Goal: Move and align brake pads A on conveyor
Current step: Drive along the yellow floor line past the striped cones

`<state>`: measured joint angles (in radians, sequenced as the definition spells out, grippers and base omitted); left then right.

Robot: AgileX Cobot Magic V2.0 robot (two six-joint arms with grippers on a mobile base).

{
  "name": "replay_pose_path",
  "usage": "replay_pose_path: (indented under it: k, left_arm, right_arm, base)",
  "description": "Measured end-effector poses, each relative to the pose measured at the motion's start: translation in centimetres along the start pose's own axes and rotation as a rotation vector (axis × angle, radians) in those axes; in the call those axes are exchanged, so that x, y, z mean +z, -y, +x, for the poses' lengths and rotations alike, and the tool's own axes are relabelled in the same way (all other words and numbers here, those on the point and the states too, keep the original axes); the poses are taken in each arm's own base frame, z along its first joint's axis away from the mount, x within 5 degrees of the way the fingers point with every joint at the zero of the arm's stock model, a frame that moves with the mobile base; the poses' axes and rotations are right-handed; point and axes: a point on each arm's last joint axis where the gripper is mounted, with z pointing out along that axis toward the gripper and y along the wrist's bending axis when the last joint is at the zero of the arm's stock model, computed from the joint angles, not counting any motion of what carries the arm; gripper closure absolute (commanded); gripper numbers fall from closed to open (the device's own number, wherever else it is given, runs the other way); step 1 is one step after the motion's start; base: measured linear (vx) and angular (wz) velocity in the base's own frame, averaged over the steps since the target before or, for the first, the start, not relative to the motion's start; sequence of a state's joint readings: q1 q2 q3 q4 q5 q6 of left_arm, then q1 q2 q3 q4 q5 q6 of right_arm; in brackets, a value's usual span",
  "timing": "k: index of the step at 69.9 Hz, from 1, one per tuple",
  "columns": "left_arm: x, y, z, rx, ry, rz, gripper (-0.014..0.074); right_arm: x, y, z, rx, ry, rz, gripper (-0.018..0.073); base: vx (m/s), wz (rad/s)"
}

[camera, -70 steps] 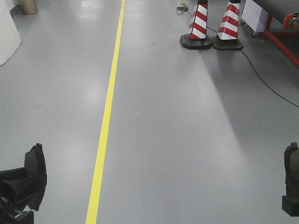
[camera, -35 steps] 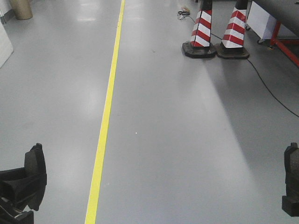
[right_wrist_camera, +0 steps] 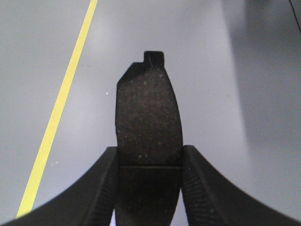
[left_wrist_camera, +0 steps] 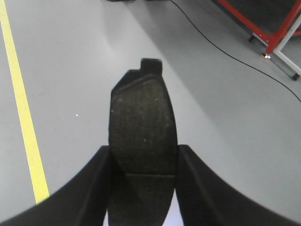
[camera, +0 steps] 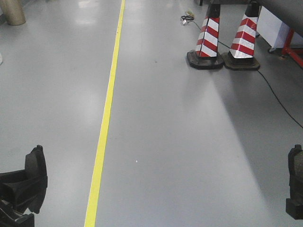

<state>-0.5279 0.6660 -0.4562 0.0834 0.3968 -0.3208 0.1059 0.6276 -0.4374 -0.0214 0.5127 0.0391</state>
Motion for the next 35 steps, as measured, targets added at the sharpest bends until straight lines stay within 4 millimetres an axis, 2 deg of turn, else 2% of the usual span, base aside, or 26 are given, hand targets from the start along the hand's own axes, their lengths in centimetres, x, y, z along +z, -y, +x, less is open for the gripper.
replay_pose_path:
  k: [35]
  left_arm:
    - [0.00, 0.00, 0.00, 0.000, 0.000, 0.000, 0.0458]
  right_arm:
    - [0.00, 0.00, 0.01, 0.000, -0.001, 0.000, 0.0515]
  base:
    - [0.55, 0.04]
